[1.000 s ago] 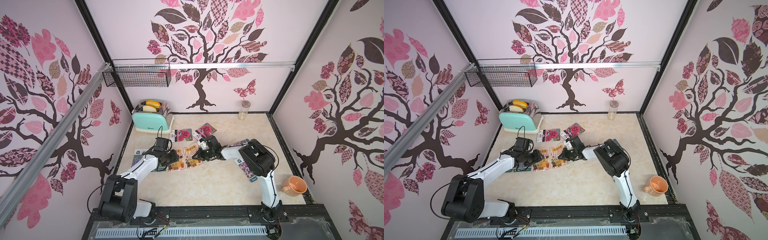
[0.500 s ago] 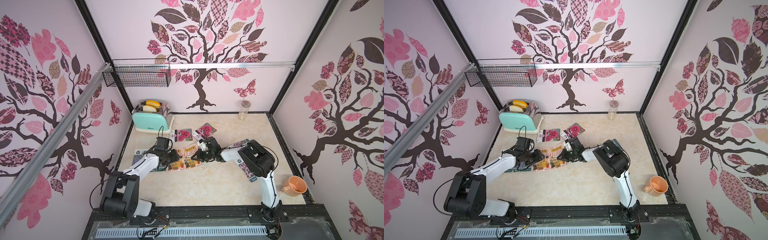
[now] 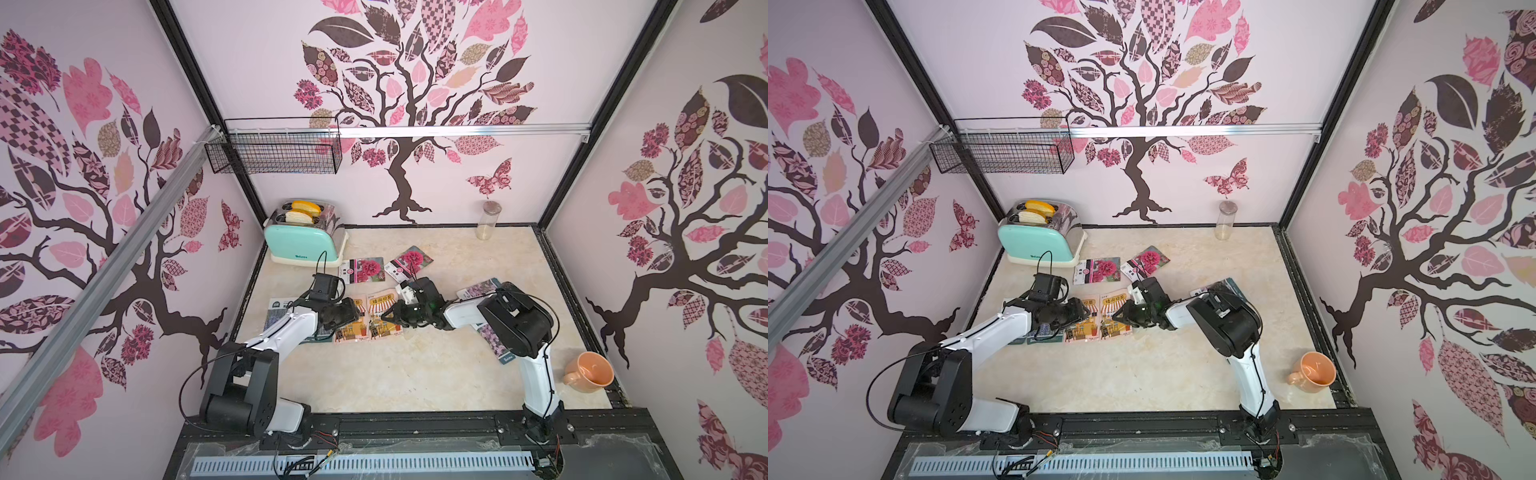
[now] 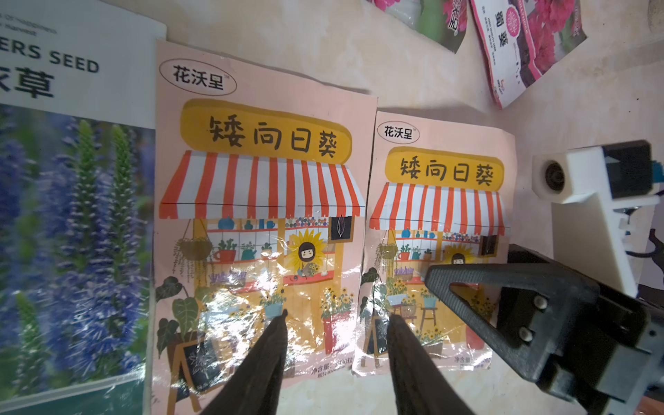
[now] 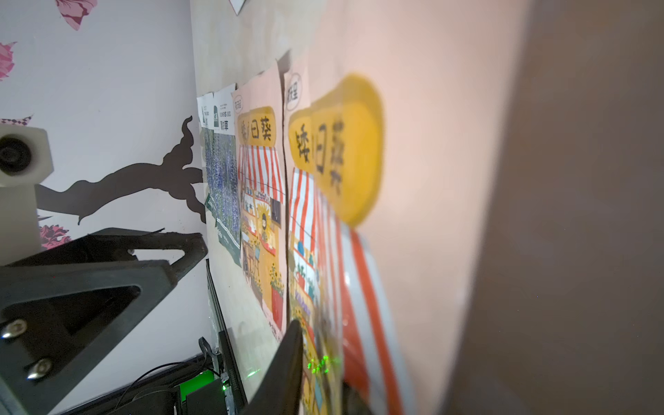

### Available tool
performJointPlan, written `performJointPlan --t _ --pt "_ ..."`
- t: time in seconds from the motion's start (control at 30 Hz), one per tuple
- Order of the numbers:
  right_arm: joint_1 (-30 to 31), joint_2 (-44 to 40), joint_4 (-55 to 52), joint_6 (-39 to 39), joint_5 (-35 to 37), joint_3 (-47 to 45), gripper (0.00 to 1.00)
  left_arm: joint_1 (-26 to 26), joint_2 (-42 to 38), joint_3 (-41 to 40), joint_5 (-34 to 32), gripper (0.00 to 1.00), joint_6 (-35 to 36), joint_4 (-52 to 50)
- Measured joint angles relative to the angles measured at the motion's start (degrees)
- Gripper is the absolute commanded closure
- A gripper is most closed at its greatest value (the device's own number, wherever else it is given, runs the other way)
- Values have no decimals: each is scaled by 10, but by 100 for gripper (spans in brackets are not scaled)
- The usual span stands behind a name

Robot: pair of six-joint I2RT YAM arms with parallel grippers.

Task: Arrange the seed packets in a row
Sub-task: Place the seed packet at the center of the board.

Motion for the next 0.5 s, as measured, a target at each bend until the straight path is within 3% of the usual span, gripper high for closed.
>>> performJointPlan --t 0.37,0.5 --pt "9 -11 1 7 21 -5 61 0 0 0 0 52 0 0" --pt "13 -21 -3 10 33 -12 49 0 0 0 0 52 0 0"
